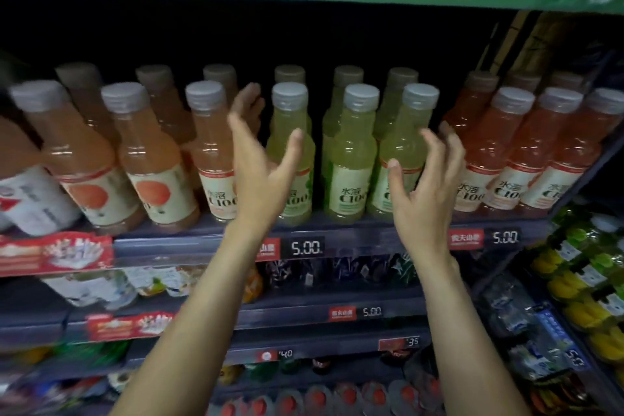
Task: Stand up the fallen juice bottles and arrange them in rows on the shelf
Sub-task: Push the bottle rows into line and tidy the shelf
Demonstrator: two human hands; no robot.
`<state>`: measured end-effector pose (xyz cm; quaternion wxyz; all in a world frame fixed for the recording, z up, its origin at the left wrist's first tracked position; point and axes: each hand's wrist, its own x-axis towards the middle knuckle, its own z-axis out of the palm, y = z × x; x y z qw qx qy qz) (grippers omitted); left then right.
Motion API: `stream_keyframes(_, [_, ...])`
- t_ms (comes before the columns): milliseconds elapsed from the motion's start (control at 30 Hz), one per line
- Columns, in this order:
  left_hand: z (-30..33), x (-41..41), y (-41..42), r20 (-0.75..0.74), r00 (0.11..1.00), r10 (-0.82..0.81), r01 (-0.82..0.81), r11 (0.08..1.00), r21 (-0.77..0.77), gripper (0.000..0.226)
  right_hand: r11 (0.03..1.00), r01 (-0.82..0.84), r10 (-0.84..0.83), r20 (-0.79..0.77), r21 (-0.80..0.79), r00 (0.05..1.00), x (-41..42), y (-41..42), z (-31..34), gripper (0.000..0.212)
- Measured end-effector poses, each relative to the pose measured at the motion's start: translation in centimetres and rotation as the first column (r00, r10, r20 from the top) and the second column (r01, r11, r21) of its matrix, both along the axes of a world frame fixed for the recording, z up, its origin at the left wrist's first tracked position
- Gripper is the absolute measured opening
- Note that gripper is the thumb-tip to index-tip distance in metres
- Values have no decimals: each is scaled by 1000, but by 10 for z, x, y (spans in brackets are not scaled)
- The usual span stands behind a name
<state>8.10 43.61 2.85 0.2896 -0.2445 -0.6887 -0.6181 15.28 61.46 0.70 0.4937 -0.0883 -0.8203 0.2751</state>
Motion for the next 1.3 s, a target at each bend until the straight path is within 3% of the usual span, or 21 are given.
stream_keyframes(100, [6, -11, 13, 223, 974, -35, 33, 999, 13, 84, 996, -14, 15, 15, -89, 1000, -4, -2, -2, 48])
stream_keyframes(167, [9, -17, 15, 319, 943, -98, 88, 995, 45, 84, 995, -7, 7, 6, -98, 1000, -5, -3, -3, 48])
stream_keyframes(267, [8, -27, 15, 315, 933, -176, 143, 982, 125, 71, 991, -14, 9, -33, -135, 999, -7, -2, -1, 44])
stream_keyframes(367, [4, -36, 12, 299, 940, -167, 166, 986, 29, 52, 989, -16, 9, -47, -150, 999, -8, 0, 3, 45])
stream_keyframes(433, [3, -41, 12, 321, 934, -155, 176, 984, -37, 53, 989, -16, 9, -48, -148, 999, -8, 1, 4, 46])
stream_keyframes(600, [1, -44, 12, 323, 927, -192, 205, 979, -7, 28, 987, -23, 15, -47, -162, 999, -7, 2, 3, 50])
stream_keyframes(800, [3, -33, 21, 300, 936, -185, 193, 981, 5, 26, 983, -53, 47, -38, -176, 998, -10, 1, 5, 52])
stream_keyframes(900, [0, -31, 24, 305, 936, -174, 170, 985, 39, 40, 984, -67, 59, -53, -162, 997, -11, 2, 7, 51])
stream_keyframes(1133, [-22, -24, 28, 300, 925, -234, 181, 964, 197, 100, 978, -96, 87, -59, -183, 994, -11, 3, 7, 53])
stream_keyframes(1300, [-30, -35, 27, 389, 833, -394, 247, 894, 375, 108, 957, -155, 141, -75, -244, 987, -11, 6, 6, 49])
